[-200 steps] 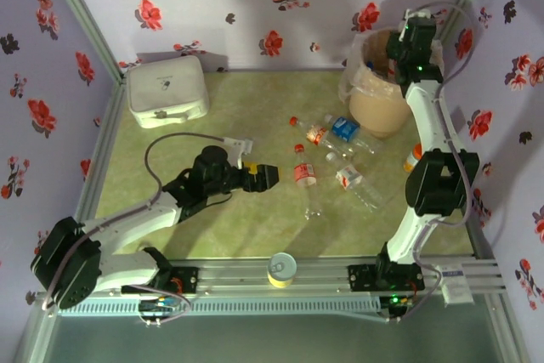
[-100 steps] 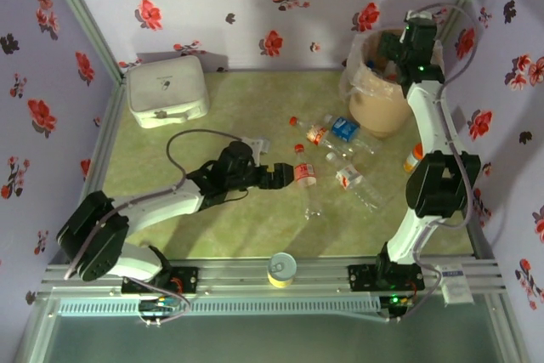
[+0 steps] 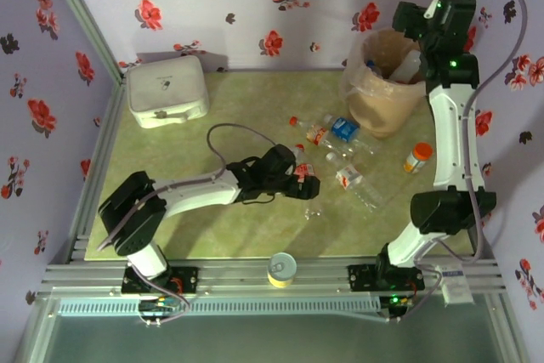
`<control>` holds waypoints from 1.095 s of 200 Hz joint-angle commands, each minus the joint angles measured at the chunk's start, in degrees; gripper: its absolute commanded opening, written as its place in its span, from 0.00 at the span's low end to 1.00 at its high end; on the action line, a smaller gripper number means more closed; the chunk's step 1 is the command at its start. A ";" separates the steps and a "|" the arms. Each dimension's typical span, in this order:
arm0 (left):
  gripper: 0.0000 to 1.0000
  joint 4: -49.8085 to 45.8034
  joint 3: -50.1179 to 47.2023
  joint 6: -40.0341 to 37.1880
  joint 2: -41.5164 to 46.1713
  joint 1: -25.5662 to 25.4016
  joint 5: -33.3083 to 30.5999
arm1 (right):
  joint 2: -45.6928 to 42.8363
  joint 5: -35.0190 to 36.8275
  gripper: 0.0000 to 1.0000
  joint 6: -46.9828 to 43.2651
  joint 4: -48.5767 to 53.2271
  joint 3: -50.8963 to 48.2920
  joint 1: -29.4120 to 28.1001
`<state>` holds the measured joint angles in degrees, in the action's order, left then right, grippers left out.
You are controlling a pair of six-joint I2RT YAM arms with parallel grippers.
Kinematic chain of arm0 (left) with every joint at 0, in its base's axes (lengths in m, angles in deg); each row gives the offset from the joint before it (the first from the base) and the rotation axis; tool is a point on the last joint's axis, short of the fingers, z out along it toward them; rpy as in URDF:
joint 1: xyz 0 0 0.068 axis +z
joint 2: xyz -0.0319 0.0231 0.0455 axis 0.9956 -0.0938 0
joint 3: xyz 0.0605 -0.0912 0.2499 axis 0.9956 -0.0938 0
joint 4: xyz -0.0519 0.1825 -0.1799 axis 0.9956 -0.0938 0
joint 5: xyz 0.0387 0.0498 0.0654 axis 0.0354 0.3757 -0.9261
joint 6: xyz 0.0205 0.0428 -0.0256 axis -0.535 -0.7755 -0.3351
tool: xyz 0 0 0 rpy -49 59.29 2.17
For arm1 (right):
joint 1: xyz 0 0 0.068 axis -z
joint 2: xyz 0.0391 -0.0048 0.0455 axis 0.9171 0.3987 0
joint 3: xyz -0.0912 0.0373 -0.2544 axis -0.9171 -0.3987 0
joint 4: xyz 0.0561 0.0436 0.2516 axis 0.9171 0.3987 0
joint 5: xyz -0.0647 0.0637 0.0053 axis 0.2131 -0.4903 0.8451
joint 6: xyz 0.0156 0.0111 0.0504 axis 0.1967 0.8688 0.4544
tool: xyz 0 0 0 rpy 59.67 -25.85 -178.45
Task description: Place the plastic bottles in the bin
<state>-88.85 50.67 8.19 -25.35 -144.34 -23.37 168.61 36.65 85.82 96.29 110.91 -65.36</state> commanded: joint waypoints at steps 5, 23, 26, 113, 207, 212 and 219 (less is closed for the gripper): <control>0.96 -8.40 4.47 -0.65 -2.40 -1.90 -3.61 | -6.20 -4.42 0.84 3.83 2.77 -5.26 0.26; 0.93 -10.71 6.63 0.14 -3.99 -2.69 -3.82 | -10.20 -5.67 0.84 5.37 1.57 -10.02 0.17; 0.94 -10.91 6.91 0.24 -4.28 -2.80 -3.83 | -10.73 -5.92 0.84 5.50 1.40 -10.57 0.10; 0.79 -12.57 13.18 -1.29 -14.76 -2.80 -4.55 | -23.08 -10.46 0.84 10.91 0.93 -25.81 -3.29; 0.43 -8.61 2.70 -6.07 -4.44 4.48 -4.71 | -31.97 -17.58 0.84 21.46 -0.19 -42.75 -9.86; 0.43 -7.86 1.71 -6.58 -3.01 5.09 -4.64 | -32.16 -18.00 0.84 22.61 -0.48 -44.26 -10.24; 0.43 -6.87 0.17 -7.72 -1.02 5.81 -4.63 | -32.47 -18.53 0.84 24.61 -1.66 -46.68 -11.00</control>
<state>-98.84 54.54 4.44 -33.55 -140.73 -26.80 136.91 22.33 103.72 97.39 69.73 -74.65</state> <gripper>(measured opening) 0.445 0.843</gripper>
